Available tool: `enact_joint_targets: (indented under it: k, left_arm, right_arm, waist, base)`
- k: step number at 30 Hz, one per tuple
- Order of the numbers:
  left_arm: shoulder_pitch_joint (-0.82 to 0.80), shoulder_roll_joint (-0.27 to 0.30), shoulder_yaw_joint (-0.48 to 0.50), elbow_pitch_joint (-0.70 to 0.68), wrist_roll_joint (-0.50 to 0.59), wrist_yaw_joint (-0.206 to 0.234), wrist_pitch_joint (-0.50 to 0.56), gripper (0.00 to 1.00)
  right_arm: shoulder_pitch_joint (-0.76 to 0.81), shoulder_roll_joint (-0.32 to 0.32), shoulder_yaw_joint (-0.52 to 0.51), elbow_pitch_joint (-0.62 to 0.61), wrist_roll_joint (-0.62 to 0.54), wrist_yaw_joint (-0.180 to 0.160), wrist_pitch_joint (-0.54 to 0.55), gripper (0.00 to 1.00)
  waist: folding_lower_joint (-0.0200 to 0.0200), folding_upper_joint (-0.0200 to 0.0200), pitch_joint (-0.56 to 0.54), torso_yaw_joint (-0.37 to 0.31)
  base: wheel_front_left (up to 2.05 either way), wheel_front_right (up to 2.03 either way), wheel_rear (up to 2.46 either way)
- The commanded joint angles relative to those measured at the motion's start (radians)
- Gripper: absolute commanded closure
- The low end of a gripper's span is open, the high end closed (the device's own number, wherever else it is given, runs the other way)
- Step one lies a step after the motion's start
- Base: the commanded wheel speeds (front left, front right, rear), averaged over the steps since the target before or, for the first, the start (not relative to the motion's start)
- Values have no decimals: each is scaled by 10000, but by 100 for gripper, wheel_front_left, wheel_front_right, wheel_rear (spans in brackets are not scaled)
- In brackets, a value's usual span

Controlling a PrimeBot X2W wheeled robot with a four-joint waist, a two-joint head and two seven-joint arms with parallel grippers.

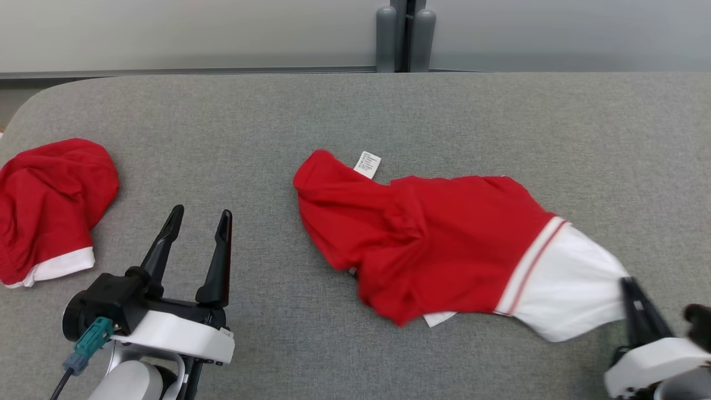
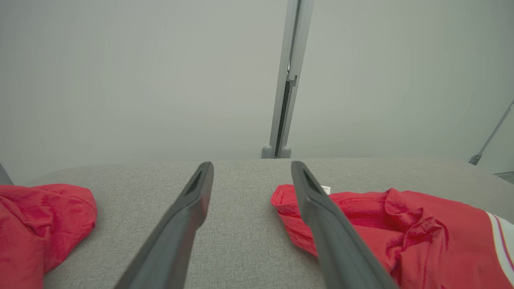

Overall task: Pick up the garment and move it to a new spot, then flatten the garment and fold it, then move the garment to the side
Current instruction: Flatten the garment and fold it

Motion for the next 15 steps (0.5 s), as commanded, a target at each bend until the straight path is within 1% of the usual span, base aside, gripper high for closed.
enact_joint_targets:
  k: [1, 5, 9, 10, 11, 15]
  left_arm:
    - [-21, 29, 45, 33, 39, 15, -35, 0]
    - [-62, -4, 44, 74, 61, -34, -72, 0]
    - [-191, -44, 29, 129, 81, -85, -82, 0]
    - [-212, -55, 30, 144, 76, -104, -91, 0]
    - [-211, -62, 33, 161, 68, -111, -99, 0]
    - [-127, -76, 102, 209, 70, -112, -103, 0]
  right_arm:
    - [89, -61, -203, -81, -70, -20, -64, 100]
    - [270, -162, -1267, -213, -251, -20, 198, 100]
    - [353, -169, -1659, 290, -260, -20, 423, 100]
    - [328, -130, -1661, 399, -231, -20, 423, 63]
    - [304, -111, -1591, 499, -227, -20, 381, 0]
    - [127, 8, -1336, 251, -79, -20, -108, 0]
  waist:
    - [0, 0, -26, -31]
    - [0, 0, -27, -80]
    - [0, 0, 18, -76]
    - [0, 0, 23, -71]
    - [0, 0, 21, -68]
    - [0, 0, -20, -102]
  base:
    - [0, 0, 0]
    - [0, 0, 0]
    - [0, 0, 0]
    - [0, 0, 0]
    - [0, 0, 0]
    - [0, 0, 0]
